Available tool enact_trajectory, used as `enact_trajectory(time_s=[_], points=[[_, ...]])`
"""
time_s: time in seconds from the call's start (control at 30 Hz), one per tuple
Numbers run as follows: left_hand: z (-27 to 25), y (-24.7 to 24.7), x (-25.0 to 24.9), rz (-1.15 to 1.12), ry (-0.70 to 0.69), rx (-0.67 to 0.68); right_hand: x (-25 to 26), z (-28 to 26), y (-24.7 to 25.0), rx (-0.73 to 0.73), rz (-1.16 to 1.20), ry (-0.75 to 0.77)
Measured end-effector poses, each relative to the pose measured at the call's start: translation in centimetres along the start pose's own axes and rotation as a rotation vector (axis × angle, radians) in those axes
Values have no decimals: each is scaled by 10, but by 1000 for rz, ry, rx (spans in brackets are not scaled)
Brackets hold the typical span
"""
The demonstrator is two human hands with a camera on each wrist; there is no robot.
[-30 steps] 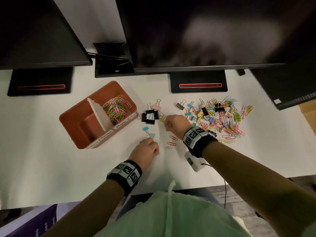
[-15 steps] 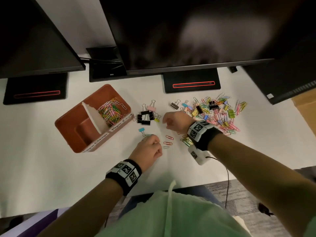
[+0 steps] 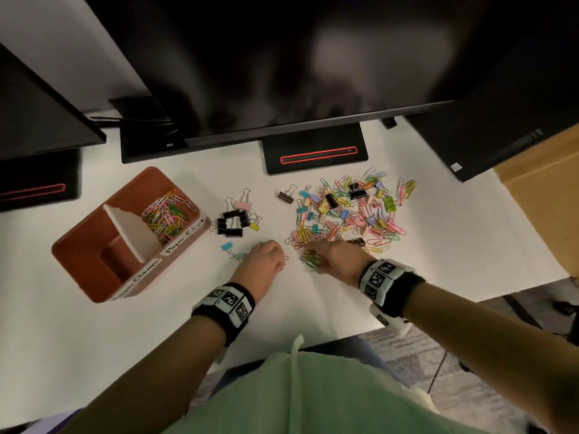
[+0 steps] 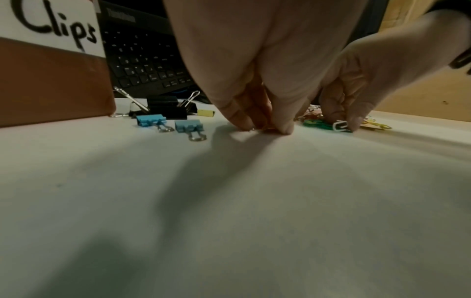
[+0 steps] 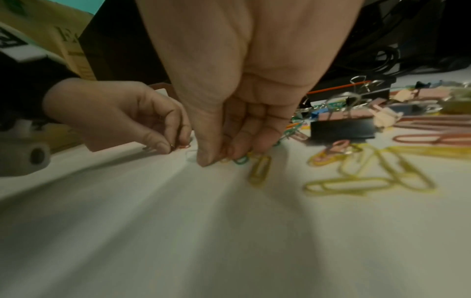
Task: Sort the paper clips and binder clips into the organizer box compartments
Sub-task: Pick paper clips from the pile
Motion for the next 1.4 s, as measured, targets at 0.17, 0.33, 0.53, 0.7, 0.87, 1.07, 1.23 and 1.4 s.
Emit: enact_trajectory(time_s=[0.17, 0.33, 0.53, 0.7, 0.87, 1.07, 1.23, 1.4], points=[[4, 1, 19, -123, 169, 0, 1, 22, 13, -123, -10, 12], [6, -1, 24, -149, 236, 24, 3, 35, 18, -108, -63, 24], [5, 6, 21, -187, 234, 2, 6, 41, 22, -71, -109, 80], [-4, 16, 16, -206, 187, 64, 8, 41, 32, -77, -88, 140], [-12, 3, 23, 6, 145, 201, 7, 32, 53, -173, 25, 153], [1, 7, 19, 72, 97, 142, -5, 23, 65, -222, 37, 112], [4, 3, 11, 111, 72, 154, -9, 15, 67, -233, 31, 86], [-3, 11, 8, -9, 59, 130, -11, 10, 65, -239, 27, 52]])
Point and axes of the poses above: each hand's wrist, its own z-axis towards the middle knuckle, its own y-axis out of the back of the hand, x = y × z, the point moved 9 cm from there along z, towards the middle knuckle, and after that the axes turned 14 degrees about y, right-handed, at the moved point
